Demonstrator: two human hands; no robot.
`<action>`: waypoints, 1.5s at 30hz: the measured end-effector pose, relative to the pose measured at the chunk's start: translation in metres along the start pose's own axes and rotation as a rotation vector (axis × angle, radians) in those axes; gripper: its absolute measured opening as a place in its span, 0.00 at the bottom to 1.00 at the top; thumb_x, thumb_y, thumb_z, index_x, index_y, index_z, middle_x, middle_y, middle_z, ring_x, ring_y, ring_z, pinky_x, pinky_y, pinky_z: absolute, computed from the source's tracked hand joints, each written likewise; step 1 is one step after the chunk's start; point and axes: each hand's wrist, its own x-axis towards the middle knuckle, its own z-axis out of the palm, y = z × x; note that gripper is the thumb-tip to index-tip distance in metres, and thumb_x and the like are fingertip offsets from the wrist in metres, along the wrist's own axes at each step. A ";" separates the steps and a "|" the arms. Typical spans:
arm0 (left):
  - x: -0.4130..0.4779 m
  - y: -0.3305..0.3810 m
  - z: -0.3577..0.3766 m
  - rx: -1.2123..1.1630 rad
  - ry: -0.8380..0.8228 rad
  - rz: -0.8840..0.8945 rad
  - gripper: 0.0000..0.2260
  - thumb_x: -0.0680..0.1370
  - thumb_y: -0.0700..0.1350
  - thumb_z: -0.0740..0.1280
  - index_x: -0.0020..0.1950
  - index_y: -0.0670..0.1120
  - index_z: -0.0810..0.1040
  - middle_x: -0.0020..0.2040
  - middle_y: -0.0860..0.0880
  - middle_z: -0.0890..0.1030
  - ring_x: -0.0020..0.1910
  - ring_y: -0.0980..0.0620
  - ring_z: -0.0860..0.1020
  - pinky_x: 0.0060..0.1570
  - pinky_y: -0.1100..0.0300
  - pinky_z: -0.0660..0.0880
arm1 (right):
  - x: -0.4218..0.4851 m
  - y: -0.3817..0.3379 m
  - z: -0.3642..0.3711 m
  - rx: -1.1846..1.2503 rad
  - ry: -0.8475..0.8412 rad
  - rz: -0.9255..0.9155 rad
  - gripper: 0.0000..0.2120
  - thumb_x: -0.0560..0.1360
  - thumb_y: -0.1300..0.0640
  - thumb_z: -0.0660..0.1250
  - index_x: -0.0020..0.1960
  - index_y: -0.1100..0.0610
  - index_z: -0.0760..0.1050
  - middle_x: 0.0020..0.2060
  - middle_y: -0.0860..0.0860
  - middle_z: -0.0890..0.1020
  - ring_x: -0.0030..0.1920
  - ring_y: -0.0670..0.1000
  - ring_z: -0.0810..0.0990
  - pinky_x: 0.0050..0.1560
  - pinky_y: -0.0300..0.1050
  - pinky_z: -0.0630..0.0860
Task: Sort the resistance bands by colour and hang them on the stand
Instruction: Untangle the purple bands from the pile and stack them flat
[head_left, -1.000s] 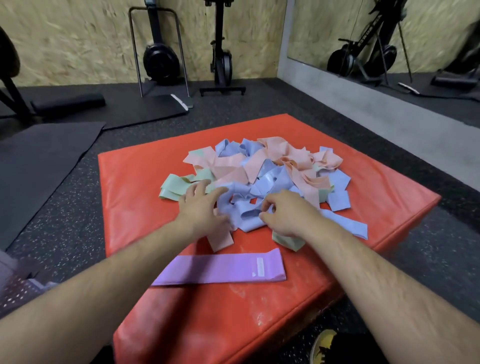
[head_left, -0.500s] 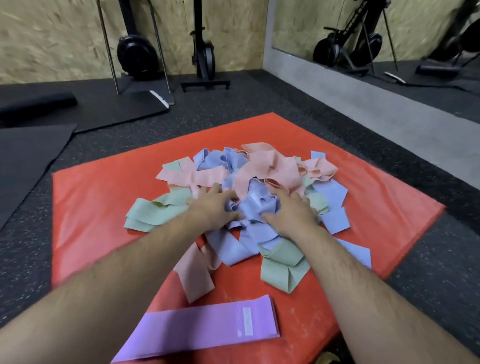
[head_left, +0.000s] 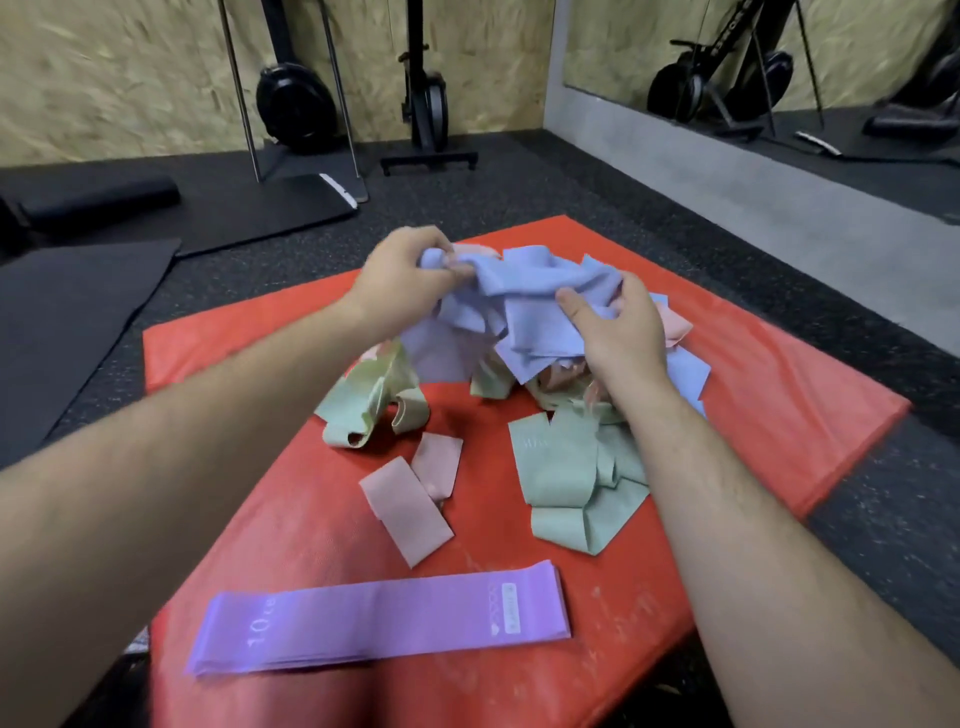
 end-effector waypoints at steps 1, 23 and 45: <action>0.003 0.002 -0.005 -0.047 0.034 -0.034 0.10 0.74 0.48 0.74 0.37 0.51 0.74 0.34 0.52 0.75 0.29 0.62 0.71 0.32 0.66 0.67 | 0.002 -0.002 -0.001 0.006 0.018 0.002 0.13 0.77 0.53 0.71 0.59 0.53 0.74 0.47 0.45 0.79 0.39 0.36 0.78 0.30 0.25 0.68; -0.042 -0.049 0.022 0.514 -0.256 -0.497 0.04 0.74 0.51 0.65 0.47 0.55 0.78 0.69 0.45 0.61 0.69 0.42 0.60 0.67 0.45 0.62 | 0.003 0.039 -0.044 -0.637 -0.392 0.267 0.11 0.65 0.48 0.74 0.47 0.41 0.83 0.57 0.45 0.74 0.58 0.53 0.72 0.60 0.47 0.72; 0.008 -0.027 0.174 0.559 -0.439 -0.081 0.21 0.77 0.59 0.63 0.68 0.56 0.71 0.63 0.45 0.71 0.64 0.38 0.68 0.56 0.48 0.69 | 0.005 0.106 -0.055 -0.540 -0.298 0.189 0.14 0.72 0.58 0.65 0.53 0.41 0.71 0.54 0.50 0.78 0.51 0.54 0.78 0.47 0.47 0.74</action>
